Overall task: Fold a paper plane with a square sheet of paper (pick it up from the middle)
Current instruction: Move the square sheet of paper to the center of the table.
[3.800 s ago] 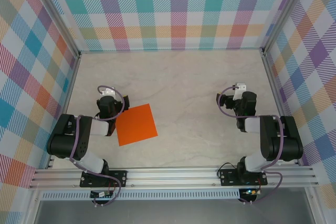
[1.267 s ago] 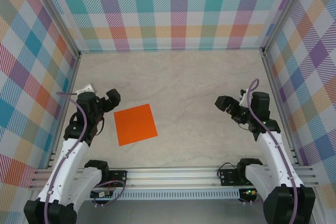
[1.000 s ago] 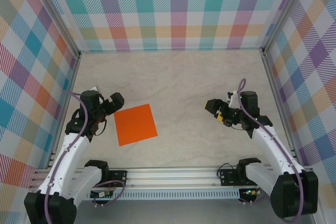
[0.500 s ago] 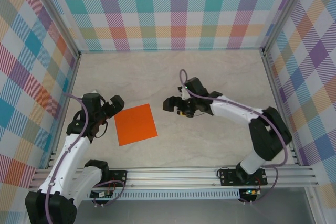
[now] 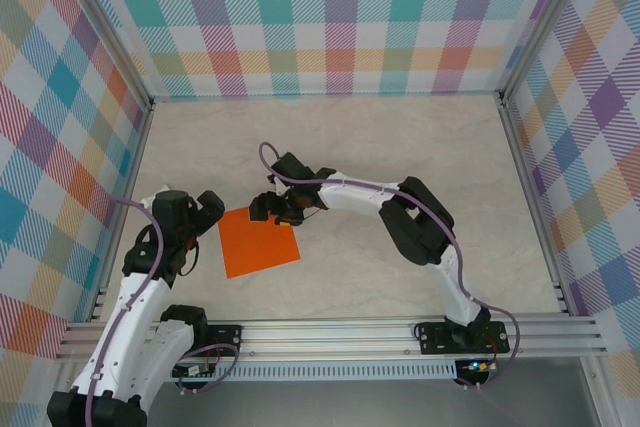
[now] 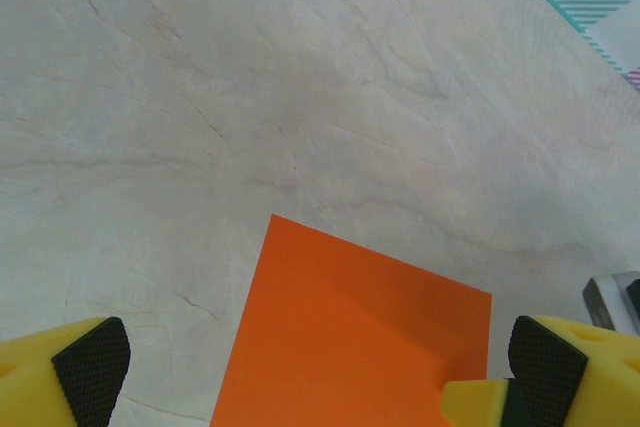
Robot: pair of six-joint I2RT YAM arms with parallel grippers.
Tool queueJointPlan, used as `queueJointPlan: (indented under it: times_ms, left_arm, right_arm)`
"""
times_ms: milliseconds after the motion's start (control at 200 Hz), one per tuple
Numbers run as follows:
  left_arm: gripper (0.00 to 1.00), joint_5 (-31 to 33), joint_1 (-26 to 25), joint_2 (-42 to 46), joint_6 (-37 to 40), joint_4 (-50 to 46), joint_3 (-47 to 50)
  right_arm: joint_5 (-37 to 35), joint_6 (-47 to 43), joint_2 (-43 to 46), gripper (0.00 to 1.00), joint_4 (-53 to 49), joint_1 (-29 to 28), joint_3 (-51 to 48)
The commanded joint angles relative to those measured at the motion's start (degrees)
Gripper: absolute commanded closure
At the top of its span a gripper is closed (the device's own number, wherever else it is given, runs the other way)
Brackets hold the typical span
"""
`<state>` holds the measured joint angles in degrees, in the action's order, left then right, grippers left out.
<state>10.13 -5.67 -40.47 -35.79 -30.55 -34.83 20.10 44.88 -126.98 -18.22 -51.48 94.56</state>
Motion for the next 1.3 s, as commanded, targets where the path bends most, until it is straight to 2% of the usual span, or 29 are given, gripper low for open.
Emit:
queueJointPlan:
  times_ms: [0,110,285,430,630,785,915,1060,1145,1295]
  left_arm:
    - [0.00,1.5,1.0,0.6,-1.1,-0.6,0.9]
    - [0.00,0.5,1.0,-0.4,-1.6,-0.7,0.7]
    - [0.00,-5.8,1.0,-2.0,-0.9,-0.3,0.3]
    - [0.00,-11.7,0.9,-1.0,-0.9,3.0,3.1]
    - [0.00,-21.7,0.7,-1.2,-7.4,10.3,7.3]
    - [0.00,-23.2,-0.2,-1.2,-8.1,9.0,8.3]
    - [0.00,-23.9,-2.6,-1.8,-9.9,11.3,9.8]
    - [0.00,-23.3,-7.7,-4.3,-10.7,16.1,10.5]
    - [0.00,-21.8,-11.3,-6.8,-10.2,18.3,10.3]
    - [0.00,-19.2,-15.4,-10.7,-6.9,19.6,8.8]
  right_arm:
    - [0.3,0.6,-2.5,0.25,-4.6,-0.3,2.4]
    - [-2.9,-0.2,-3.3,0.25,-8.0,-0.3,2.0]
    - [-7.2,-2.6,-2.7,0.25,-10.6,1.0,-1.1]
    - [-6.2,-3.7,1.4,0.27,-7.1,5.2,-8.5]
    - [-4.2,-6.0,9.8,0.27,-3.2,13.2,-20.6]
    - [-4.0,-7.0,16.2,0.27,-1.9,18.4,-29.6]
    - [-5.2,-7.8,21.1,0.27,-1.9,20.7,-34.9]
    - [-7.3,-10.4,25.7,0.26,-3.0,21.1,-36.5]
    - [-4.7,-13.7,26.1,0.25,-4.5,21.1,-34.5]
    - [-5.0,-15.0,29.2,0.19,-6.6,20.9,-33.5]
